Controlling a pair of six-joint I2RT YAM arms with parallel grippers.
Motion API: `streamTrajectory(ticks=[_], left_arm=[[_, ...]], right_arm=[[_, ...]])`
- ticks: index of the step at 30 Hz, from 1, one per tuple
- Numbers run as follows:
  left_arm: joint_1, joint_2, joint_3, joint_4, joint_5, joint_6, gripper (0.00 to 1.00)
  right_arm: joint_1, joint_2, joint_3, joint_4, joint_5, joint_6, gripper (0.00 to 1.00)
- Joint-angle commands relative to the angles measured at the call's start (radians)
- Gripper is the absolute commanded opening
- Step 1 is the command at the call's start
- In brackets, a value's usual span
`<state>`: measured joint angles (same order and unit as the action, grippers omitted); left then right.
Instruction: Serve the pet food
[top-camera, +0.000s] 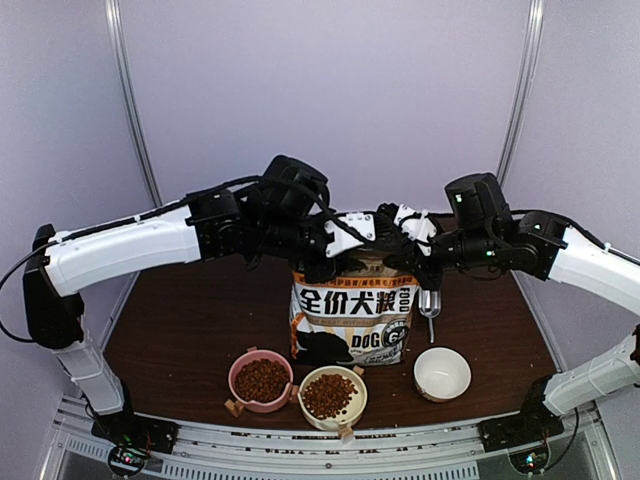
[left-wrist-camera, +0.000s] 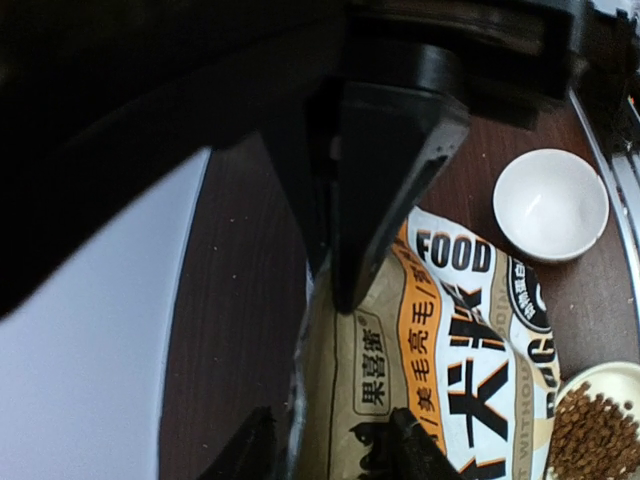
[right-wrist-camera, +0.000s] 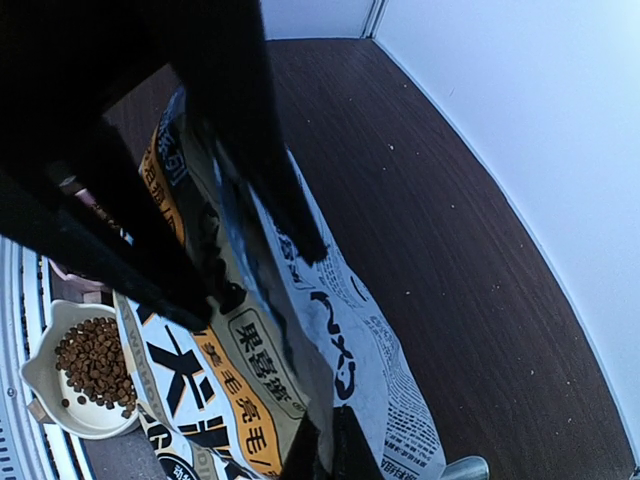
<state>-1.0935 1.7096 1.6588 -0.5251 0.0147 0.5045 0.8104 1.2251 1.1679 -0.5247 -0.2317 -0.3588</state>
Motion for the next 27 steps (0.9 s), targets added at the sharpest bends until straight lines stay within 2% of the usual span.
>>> streamTrajectory(ticks=[1, 4, 8, 10, 13, 17, 22, 27], left_arm=[[0.000, 0.005, 0.046, 0.028, -0.017, -0.001, 0.27], [-0.001, 0.004, 0.036, 0.020, -0.042, 0.012, 0.11], [0.001, -0.001, 0.019, -0.008, -0.095, 0.032, 0.01], [0.001, -0.008, -0.001, -0.018, -0.128, 0.041, 0.02], [0.016, -0.021, -0.022, -0.045, -0.159, 0.050, 0.09], [0.050, -0.032, -0.050, -0.073, -0.206, 0.061, 0.10], [0.079, -0.048, -0.084, -0.096, -0.296, 0.091, 0.02], [0.116, -0.095, -0.128, -0.081, -0.344, 0.096, 0.01]], right_arm=[[-0.017, -0.016, -0.004, 0.023, 0.011, 0.024, 0.00], [-0.017, -0.022, -0.011, 0.027, 0.016, 0.020, 0.00], [-0.017, -0.036, -0.018, 0.025, 0.034, 0.015, 0.00], [-0.019, -0.047, -0.023, 0.026, 0.054, 0.011, 0.00], [-0.019, -0.070, -0.034, 0.024, 0.075, 0.005, 0.00], [-0.019, -0.098, -0.042, 0.019, 0.091, 0.004, 0.00], [-0.019, -0.125, -0.054, 0.019, 0.104, 0.005, 0.00], [-0.019, -0.131, -0.058, 0.008, 0.115, 0.004, 0.00]])
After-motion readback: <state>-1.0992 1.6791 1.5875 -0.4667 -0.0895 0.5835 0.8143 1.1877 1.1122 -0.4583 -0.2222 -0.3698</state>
